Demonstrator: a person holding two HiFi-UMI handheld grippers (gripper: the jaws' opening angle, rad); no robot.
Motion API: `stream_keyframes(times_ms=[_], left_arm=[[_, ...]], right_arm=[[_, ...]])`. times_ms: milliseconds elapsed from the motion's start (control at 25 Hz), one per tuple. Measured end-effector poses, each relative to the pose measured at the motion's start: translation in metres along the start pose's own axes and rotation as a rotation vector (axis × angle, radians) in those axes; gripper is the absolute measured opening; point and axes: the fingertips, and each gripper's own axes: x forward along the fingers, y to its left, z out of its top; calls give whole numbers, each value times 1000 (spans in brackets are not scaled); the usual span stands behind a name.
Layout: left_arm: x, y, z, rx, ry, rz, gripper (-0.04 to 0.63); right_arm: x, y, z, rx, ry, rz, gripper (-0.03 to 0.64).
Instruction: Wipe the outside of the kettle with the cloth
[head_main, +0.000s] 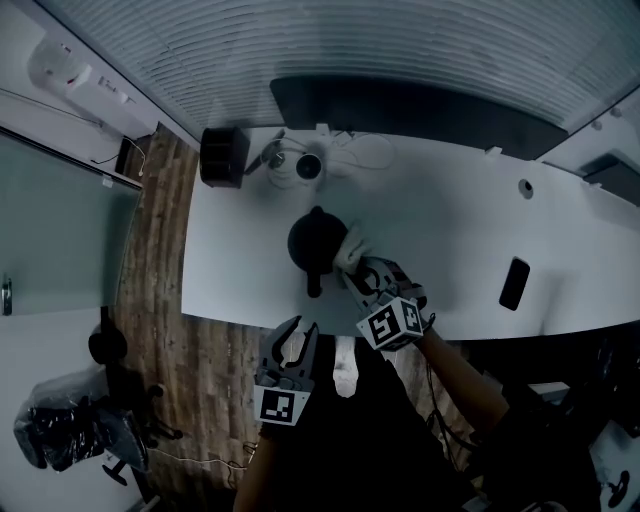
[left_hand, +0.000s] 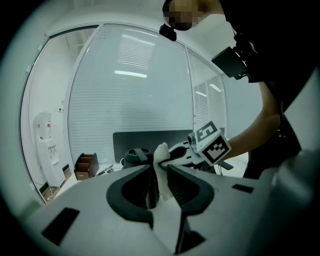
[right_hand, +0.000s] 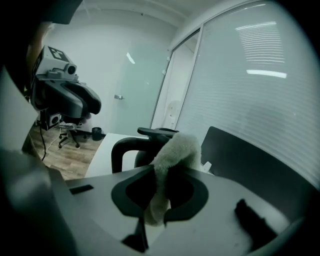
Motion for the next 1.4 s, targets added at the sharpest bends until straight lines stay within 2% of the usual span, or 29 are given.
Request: stream_keyframes(times_ms=[160,280,480,600,720,800,880,1040,1120,1200,1320,1400], left_arm=[[0,-2,-9,8,20,-2,87],[1,-5,-13,8,26,-7,87],[7,-7,-13,10,33,-16,87],[7,-3,-9,60,27,-21,87],[3,3,-11,21,39,5,87],[2,6,-9,42,38,8,87],[0,8,-5,61,25,11,87],[-3,19,-2,-11,9,54,87],[-2,22,0,-19,1,63,87],[-1,22,1,-17,-10,61,86],[1,18,5,-6,-24,56,87],[-1,16,5,-12,-13,62,87]], right_arm=[[3,-3,-9,79,-33,-20,34],[7,3,-39,164,27,-16,34],[29,19,-78,222,97,4,34],[45,27,-100,259,145,27,34],[52,37,-117,278,171,66,34],[41,24,-109,320,123,43,34],[17,-2,-89,330,59,-25,34],[-31,-47,-28,247,-58,-98,34],[-36,-60,0,187,-93,-86,34],[-27,-61,15,152,-108,-38,34],[-4,-50,14,115,-102,22,34],[8,-44,6,122,-99,23,34]])
